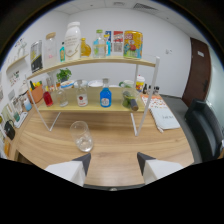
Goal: Make me a cup of Mojito.
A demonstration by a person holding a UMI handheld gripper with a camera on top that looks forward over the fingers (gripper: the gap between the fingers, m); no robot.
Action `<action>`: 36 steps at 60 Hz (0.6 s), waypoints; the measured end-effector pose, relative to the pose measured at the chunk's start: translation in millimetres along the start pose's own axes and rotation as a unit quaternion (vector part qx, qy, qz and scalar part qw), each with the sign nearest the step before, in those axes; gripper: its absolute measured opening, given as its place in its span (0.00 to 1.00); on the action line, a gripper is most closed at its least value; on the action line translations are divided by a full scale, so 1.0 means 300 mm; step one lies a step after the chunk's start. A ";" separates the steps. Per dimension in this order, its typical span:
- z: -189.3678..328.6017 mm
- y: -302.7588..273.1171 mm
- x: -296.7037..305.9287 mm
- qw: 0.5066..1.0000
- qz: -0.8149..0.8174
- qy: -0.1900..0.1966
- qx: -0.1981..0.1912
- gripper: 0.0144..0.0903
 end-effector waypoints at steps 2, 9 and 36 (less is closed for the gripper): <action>0.021 -0.031 0.020 1.000 -0.002 -0.005 0.006 0.95; 0.106 -0.144 0.080 1.000 -0.008 -0.018 0.019 0.95; 0.436 -0.356 0.179 0.999 0.002 -0.047 0.014 0.72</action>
